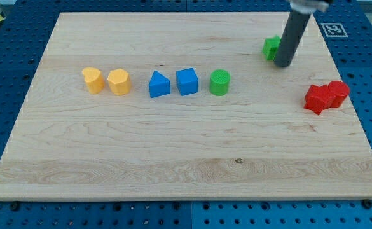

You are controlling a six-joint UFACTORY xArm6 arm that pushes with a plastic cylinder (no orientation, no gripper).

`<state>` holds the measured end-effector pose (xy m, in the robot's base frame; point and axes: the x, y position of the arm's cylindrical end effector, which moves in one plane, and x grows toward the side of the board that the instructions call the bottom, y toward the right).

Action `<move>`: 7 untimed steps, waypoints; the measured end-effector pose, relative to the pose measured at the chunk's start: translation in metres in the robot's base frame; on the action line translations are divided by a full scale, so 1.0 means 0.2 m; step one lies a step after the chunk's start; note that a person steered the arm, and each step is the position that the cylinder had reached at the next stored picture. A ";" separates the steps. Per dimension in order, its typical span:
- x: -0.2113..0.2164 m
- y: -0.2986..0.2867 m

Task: Move the green star to the right of the green circle

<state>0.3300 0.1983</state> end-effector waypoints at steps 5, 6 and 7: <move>0.01 -0.10; 0.02 -0.10; -0.09 -0.11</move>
<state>0.3123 0.1766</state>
